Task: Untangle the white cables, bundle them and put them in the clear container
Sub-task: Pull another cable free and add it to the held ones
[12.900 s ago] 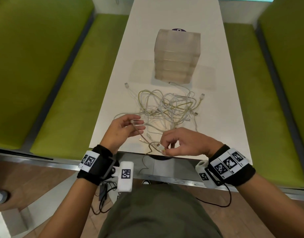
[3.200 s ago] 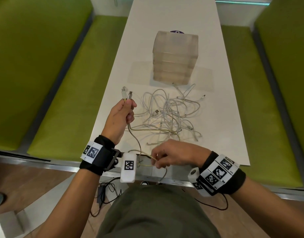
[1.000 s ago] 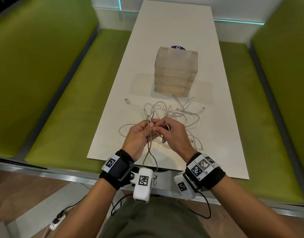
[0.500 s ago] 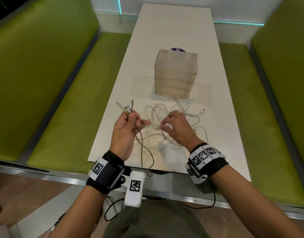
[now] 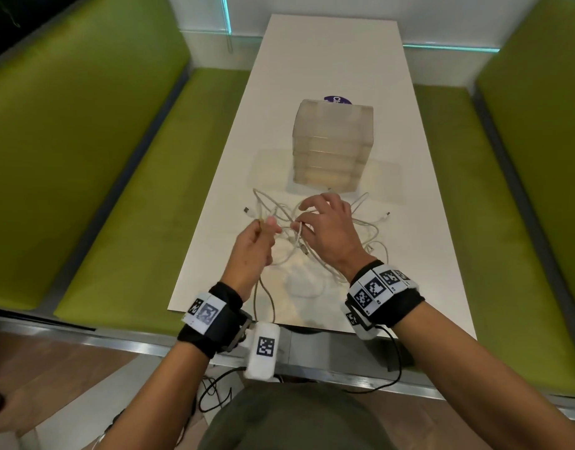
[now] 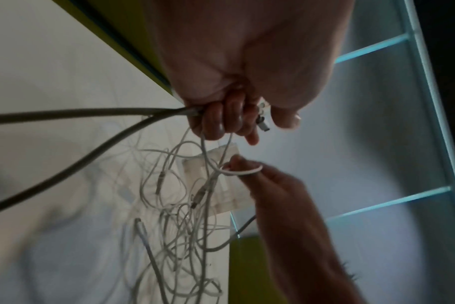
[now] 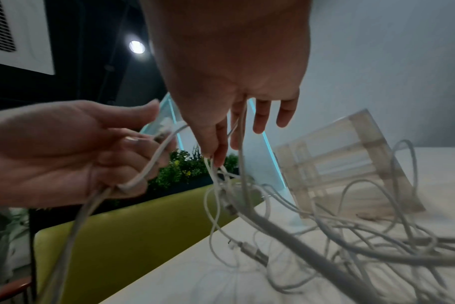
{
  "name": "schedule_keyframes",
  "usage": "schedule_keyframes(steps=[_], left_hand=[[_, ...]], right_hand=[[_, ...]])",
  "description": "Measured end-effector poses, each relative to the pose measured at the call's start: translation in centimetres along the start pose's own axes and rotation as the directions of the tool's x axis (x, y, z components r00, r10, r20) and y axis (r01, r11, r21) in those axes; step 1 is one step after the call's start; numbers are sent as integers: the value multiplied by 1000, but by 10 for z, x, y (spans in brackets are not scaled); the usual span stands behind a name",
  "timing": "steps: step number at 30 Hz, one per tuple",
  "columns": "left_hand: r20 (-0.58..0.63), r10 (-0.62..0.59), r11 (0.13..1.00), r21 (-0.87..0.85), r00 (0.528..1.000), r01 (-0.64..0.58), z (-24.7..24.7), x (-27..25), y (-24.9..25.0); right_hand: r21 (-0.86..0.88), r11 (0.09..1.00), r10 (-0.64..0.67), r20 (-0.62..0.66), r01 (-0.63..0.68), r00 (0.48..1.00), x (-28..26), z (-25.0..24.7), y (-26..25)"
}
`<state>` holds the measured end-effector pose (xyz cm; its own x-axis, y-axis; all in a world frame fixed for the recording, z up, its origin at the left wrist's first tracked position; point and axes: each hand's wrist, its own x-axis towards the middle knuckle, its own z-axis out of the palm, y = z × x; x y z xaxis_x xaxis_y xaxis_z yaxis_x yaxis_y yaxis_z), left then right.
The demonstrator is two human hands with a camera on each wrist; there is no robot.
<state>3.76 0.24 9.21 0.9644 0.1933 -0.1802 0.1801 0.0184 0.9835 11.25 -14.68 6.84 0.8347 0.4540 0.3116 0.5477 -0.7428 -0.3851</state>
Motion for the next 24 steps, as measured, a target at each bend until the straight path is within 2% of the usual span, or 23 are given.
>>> schedule_keyframes(steps=[3,7,9,13,17,20,24], left_hand=[[98,-32,976,216,995,10,11,3,-7],[134,-11,971,236,991,-21,11,2,-5],[100,32,978,201,994,-52,10,0,3],[-4,71,997,-3,997,-71,6,-2,29],[-125,120,978,-157,985,-139,-8,-1,49],[-196,121,983,-111,973,-145,-18,5,41],[-195,30,997,73,980,-16,-9,13,10]], right_hand=[[-33,998,-45,-7,45,999,-2,-5,-10],[-85,996,-36,-17,35,999,-5,-4,-7],[-80,997,-18,-37,15,999,-6,1,-4],[-187,981,57,50,-46,997,-13,17,9],[-39,977,215,131,-212,968,-10,21,29],[30,975,215,149,-222,965,-7,14,38],[140,986,85,72,-94,994,-6,6,22]])
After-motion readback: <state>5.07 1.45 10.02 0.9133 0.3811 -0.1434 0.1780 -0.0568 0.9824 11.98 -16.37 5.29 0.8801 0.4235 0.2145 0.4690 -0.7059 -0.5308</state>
